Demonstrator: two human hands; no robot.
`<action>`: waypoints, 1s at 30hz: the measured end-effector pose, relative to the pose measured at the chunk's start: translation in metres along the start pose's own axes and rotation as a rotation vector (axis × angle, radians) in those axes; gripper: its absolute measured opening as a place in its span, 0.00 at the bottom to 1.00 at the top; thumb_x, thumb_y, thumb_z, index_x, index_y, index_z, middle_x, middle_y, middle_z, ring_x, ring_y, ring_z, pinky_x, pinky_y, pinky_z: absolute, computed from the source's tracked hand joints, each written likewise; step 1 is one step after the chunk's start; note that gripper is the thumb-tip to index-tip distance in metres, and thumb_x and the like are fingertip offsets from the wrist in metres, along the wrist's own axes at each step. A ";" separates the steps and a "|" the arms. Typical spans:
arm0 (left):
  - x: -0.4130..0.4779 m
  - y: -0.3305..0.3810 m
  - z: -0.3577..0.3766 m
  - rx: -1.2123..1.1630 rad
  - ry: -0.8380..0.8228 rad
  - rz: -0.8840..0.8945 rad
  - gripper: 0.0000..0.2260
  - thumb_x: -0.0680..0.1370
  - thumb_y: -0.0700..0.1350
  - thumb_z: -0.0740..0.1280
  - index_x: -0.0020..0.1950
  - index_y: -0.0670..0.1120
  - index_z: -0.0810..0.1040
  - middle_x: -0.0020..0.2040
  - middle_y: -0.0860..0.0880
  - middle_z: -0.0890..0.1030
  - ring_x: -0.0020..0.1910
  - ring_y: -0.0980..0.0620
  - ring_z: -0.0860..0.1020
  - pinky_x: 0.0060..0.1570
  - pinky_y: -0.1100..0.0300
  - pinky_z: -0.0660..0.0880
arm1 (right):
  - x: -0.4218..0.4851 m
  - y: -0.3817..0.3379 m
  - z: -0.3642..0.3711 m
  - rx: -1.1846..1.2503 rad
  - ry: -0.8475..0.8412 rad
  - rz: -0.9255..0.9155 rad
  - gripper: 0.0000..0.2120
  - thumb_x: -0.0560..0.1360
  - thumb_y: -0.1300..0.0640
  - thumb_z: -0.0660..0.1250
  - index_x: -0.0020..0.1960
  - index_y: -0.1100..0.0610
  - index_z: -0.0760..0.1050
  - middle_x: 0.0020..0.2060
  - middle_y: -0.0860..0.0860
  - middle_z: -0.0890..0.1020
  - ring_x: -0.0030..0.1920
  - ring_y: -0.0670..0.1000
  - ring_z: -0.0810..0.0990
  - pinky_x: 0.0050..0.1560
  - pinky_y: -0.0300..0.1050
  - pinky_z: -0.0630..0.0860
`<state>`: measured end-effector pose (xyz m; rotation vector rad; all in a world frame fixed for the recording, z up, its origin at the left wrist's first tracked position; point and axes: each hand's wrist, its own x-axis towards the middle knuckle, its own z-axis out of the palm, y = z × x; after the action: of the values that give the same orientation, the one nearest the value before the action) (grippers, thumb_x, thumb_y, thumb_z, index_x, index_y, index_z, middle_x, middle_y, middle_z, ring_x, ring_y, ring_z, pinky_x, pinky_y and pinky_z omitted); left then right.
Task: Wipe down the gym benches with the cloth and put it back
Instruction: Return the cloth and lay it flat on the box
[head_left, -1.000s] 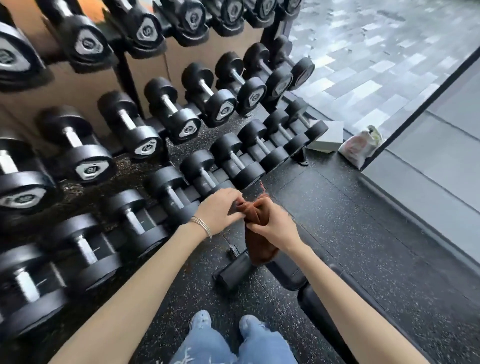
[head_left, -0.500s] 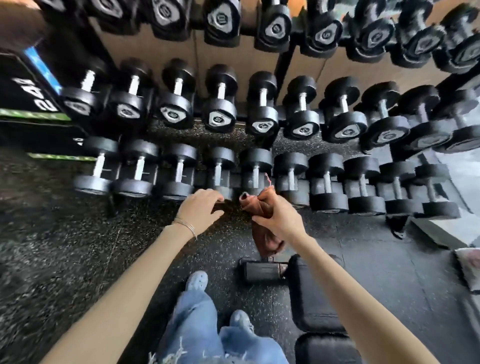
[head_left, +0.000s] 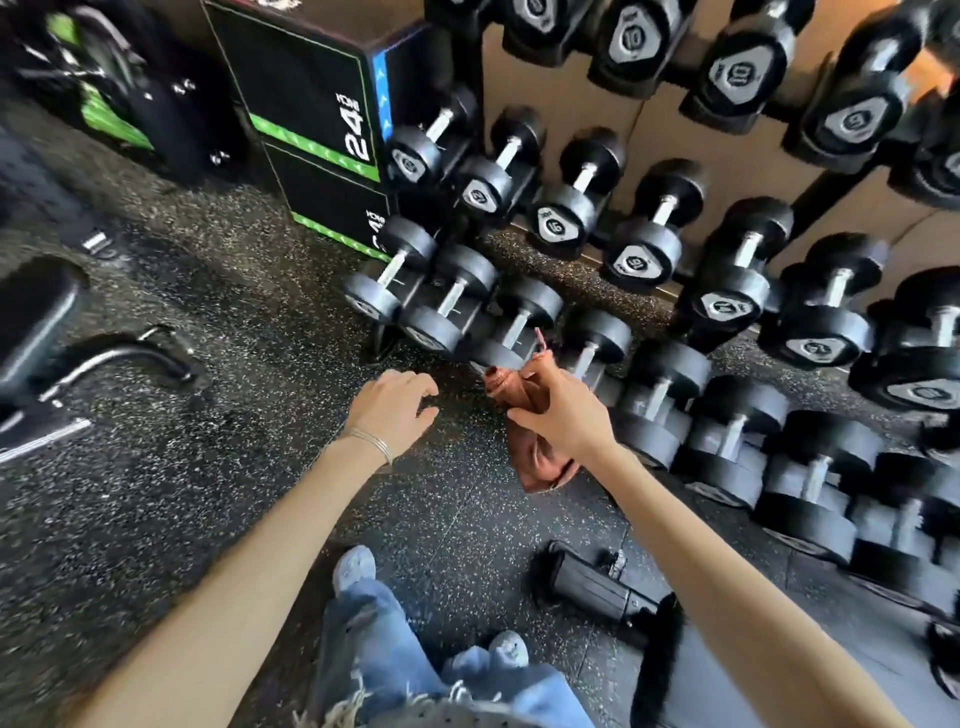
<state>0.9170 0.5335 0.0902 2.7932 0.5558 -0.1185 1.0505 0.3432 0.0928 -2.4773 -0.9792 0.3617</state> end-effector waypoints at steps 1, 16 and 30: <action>0.000 -0.013 -0.004 0.005 0.002 -0.012 0.13 0.79 0.51 0.62 0.62 0.51 0.73 0.59 0.52 0.78 0.60 0.50 0.73 0.56 0.54 0.71 | 0.009 -0.011 0.005 -0.009 -0.007 -0.014 0.23 0.69 0.47 0.71 0.60 0.49 0.67 0.54 0.50 0.77 0.52 0.55 0.76 0.41 0.45 0.67; 0.031 -0.255 -0.095 0.092 -0.037 -0.112 0.15 0.79 0.52 0.60 0.65 0.50 0.71 0.62 0.51 0.75 0.64 0.48 0.70 0.60 0.52 0.69 | 0.163 -0.207 0.095 -0.195 -0.053 -0.117 0.26 0.71 0.45 0.69 0.64 0.49 0.63 0.56 0.53 0.77 0.53 0.58 0.77 0.42 0.48 0.72; 0.108 -0.365 -0.091 0.028 -0.088 -0.200 0.15 0.79 0.53 0.60 0.64 0.51 0.72 0.62 0.51 0.77 0.62 0.49 0.72 0.59 0.53 0.72 | 0.304 -0.261 0.145 -0.219 -0.208 -0.163 0.23 0.71 0.45 0.68 0.63 0.46 0.65 0.56 0.51 0.76 0.51 0.56 0.77 0.40 0.45 0.69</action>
<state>0.8776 0.9226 0.0657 2.7365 0.8151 -0.2918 1.0588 0.7692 0.0739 -2.5664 -1.3615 0.4898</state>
